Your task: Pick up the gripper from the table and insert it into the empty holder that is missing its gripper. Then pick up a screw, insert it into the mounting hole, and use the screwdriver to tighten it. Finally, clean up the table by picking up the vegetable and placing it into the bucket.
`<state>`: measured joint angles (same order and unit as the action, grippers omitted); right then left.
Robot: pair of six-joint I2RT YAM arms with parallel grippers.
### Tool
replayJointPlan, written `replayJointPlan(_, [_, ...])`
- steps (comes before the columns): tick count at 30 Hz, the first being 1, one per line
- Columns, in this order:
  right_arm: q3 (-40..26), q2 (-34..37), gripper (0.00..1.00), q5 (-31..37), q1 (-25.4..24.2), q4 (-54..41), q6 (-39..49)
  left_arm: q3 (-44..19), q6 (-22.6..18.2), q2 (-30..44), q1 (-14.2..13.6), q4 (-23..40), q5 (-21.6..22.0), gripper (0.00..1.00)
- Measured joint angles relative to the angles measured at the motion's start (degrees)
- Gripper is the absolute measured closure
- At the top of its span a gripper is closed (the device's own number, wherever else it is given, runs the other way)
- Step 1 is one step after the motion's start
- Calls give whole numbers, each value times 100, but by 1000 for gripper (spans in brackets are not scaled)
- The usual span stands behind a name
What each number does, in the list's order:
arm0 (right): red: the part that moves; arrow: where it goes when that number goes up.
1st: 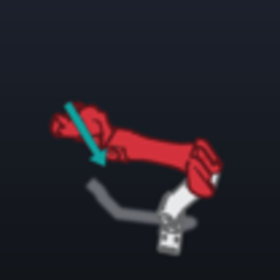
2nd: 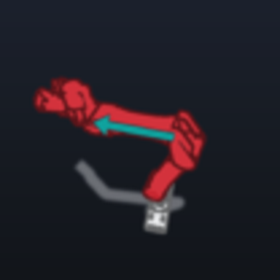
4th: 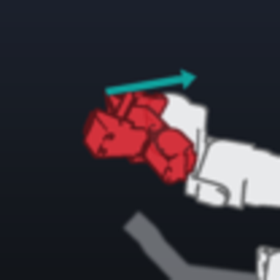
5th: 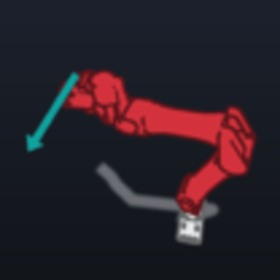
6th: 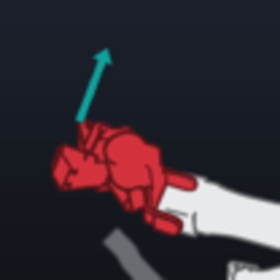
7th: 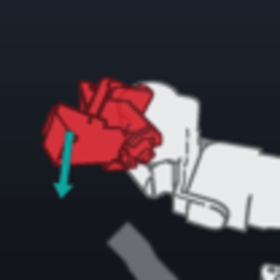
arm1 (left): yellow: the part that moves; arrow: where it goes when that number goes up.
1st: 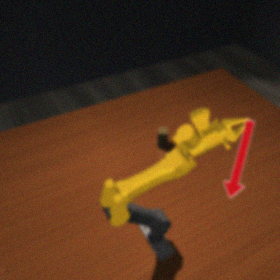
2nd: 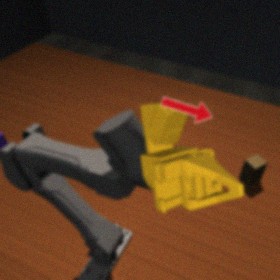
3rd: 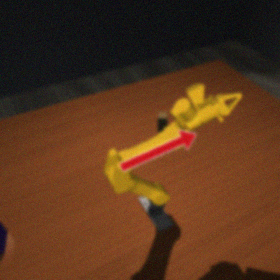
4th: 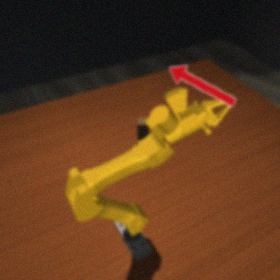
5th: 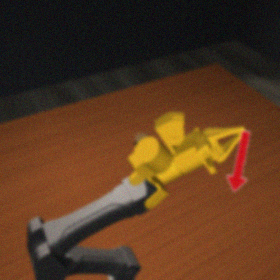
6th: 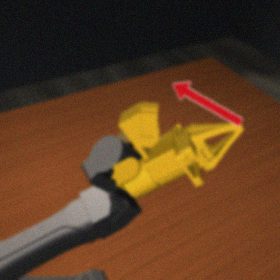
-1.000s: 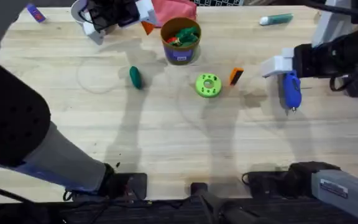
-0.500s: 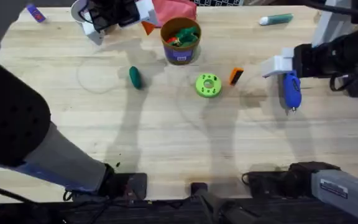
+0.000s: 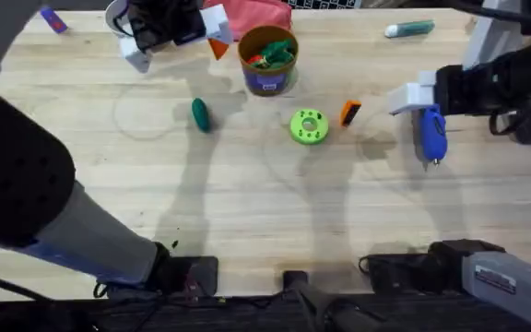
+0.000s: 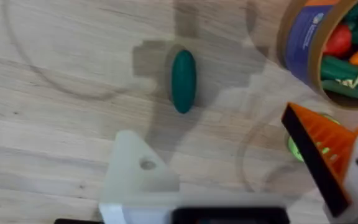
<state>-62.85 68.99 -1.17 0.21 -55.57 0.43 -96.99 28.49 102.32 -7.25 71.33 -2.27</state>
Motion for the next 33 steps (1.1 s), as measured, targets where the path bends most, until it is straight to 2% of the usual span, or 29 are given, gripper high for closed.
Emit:
replayJointPlan(4, [0, 0, 8, 0, 0, 0, 0, 0, -161, 0, 0, -163, 133, 15])
replayJointPlan(11, [0, 0, 8, 0, 0, 0, -1, 10, -879, -69, -12, -518, 205, 15])
replayJointPlan(19, [0, 0, 8, 0, 0, 0, -2, 31, -1688, -1356, -247, -662, 283, 15])
replayJointPlan(25, [0, 0, 8, 0, 0, 0, 0, 54, -1910, -2092, -630, -860, 536, 15])
replayJointPlan(29, [0, 0, 8, 0, 0, -2, 0, 531, -1965, -2517, -802, -1475, 616, 15])
replayJointPlan(33, [0, 0, 8, 0, 0, 0, 0, 1406, -1974, -3083, -782, -2180, 661, 15])
